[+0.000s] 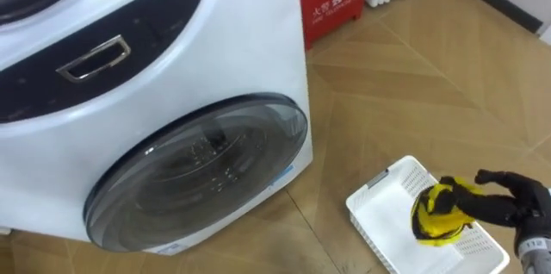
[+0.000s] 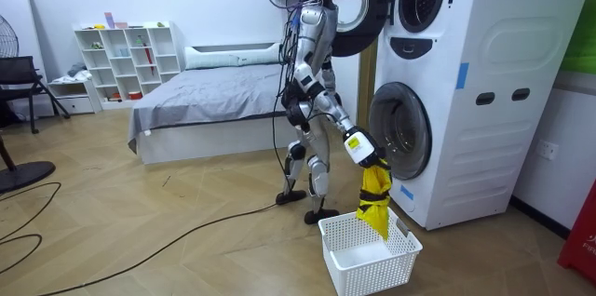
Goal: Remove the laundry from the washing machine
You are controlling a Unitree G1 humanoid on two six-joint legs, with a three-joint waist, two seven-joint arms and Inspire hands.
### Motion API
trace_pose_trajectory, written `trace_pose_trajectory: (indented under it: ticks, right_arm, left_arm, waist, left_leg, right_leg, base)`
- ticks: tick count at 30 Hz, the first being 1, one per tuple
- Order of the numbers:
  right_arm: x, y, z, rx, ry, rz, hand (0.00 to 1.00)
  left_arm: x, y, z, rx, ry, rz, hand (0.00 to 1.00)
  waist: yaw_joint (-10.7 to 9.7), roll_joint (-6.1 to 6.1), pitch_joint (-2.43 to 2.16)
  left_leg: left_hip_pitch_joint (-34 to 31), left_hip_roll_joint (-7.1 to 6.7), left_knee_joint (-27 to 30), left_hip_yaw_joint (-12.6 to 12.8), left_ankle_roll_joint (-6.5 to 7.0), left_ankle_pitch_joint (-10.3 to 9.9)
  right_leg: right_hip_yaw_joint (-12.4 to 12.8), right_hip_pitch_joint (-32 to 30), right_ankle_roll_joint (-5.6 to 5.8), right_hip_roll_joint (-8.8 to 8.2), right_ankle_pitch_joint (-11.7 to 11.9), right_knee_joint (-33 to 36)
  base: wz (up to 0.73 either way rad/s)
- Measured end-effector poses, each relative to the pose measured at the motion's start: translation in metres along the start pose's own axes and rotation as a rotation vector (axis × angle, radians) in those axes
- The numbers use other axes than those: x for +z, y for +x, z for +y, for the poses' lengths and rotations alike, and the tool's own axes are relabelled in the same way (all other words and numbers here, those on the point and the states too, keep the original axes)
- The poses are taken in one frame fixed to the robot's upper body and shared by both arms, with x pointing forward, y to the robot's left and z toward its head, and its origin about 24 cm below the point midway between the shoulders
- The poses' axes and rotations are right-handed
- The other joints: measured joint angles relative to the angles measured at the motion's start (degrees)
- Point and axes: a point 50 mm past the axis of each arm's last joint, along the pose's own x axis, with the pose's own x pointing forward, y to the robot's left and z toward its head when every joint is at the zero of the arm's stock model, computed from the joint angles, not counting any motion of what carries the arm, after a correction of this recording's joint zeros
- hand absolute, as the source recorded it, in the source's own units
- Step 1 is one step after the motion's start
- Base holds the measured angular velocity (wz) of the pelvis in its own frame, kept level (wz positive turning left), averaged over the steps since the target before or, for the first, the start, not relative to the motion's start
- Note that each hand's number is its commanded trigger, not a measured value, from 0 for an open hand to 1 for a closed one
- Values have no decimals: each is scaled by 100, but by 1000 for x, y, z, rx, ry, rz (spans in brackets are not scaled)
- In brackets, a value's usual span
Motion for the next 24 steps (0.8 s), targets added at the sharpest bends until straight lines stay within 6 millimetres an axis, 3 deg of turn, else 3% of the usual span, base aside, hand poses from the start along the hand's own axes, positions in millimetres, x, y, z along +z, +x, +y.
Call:
trace_pose_trajectory:
  ticks: [6, 14, 24]
  right_arm:
    - [0, 0, -1, -7, 5, 0, 0]
    - [-1, 0, -1, -16, 5, 2, 0]
    - [0, 0, -3, -37, 12, -22, 0]
  left_arm:
    - [0, 0, 2, 4, 0, -3, 0]
    - [-12, -2, 6, 15, -4, 22, 0]
    - [-13, -2, 9, 21, -4, 11, 0]
  waist:
    - [144, -68, 5]
    - [139, -90, -1]
    - [126, -152, -11]
  left_leg:
    - [-10, -4, 0, -102, 0, 0]
    - [-27, -8, 5, -162, -1, 2]
    - [49, -8, -11, -289, 10, 14]
  right_leg:
    - [-61, 18, 1, -30, -12, -6]
    - [-149, 20, -1, -69, -66, -12]
    - [-289, 158, 2, -131, -73, -33]
  base:
    - [7]
    - [6]
    - [7]
